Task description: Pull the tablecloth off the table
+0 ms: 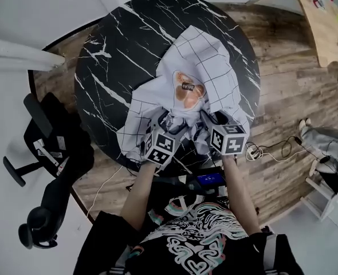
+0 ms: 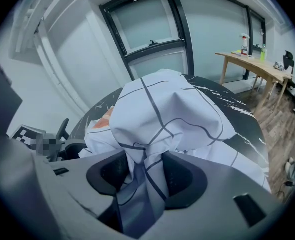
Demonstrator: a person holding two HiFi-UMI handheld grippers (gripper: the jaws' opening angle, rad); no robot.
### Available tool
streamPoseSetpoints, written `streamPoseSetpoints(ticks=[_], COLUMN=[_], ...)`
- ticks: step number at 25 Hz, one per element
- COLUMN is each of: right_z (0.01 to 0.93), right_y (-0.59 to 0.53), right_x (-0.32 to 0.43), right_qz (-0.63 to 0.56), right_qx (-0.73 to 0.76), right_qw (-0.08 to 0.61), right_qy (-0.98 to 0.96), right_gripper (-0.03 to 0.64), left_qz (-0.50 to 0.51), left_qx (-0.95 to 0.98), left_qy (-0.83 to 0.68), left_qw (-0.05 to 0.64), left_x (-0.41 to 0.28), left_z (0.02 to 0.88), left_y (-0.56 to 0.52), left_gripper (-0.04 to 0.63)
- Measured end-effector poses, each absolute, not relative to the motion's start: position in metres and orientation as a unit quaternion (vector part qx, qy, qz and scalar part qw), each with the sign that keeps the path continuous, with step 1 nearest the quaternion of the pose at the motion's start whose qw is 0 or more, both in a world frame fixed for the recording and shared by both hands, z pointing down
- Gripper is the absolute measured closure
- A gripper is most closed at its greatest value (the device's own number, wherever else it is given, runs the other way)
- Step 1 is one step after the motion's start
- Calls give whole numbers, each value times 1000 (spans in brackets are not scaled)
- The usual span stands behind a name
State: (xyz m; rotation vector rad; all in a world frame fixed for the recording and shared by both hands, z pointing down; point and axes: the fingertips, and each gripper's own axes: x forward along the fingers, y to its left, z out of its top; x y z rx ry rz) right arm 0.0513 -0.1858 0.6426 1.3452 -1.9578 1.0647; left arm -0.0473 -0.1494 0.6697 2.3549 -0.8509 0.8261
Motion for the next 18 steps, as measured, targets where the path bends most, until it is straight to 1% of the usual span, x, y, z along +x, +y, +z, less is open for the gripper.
streamPoseSetpoints(ticks=[5,18], right_z=[645,646], right_y=[-171,-179], right_x=[53,52], right_qz=[403,412], right_qx=[491,472], right_qw=[272,260], right_qy=[-723,-735], right_gripper=[414,423], left_qz=[305,319], left_qx=[860,859], left_qy=[-306,-311], left_qw=[272,252], left_x=[-45,-43], left_z=[671,672], left_y=[-133,-143], left_gripper=[206,206])
